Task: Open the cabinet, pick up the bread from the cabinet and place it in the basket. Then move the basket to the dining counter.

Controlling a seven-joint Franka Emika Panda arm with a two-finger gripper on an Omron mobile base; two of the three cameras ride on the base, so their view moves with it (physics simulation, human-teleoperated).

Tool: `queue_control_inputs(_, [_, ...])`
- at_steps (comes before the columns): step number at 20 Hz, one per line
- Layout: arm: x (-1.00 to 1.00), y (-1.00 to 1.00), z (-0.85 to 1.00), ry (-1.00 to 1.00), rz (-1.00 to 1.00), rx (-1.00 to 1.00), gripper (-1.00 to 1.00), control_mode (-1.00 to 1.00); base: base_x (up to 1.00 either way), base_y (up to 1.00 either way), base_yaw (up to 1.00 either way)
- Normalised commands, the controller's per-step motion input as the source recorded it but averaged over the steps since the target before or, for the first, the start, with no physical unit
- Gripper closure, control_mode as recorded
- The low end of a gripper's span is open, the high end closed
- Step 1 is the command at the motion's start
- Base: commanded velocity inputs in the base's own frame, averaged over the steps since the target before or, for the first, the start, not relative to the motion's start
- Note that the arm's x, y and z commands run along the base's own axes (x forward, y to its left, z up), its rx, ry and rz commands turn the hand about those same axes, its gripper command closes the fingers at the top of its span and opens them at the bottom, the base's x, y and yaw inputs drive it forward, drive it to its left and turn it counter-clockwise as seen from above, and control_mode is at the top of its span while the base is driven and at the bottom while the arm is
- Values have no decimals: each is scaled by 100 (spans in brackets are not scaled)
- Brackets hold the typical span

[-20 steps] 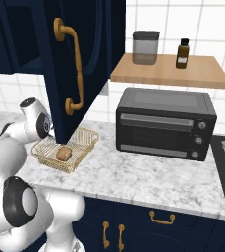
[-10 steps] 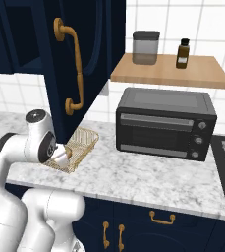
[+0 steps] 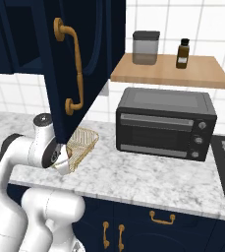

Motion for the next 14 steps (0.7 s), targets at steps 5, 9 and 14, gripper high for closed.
queue_control_inputs(5, [23, 0, -13, 3, 0, 0, -100, -100, 0, 0, 0])
queue_control_inputs(9, [22, 2, -36, 4, 0, 0, -100, -100, 0, 0, 0])
queue_control_inputs(14, [37, 10, -43, 0, 0, -3, -100, -100, 0, 0, 0])
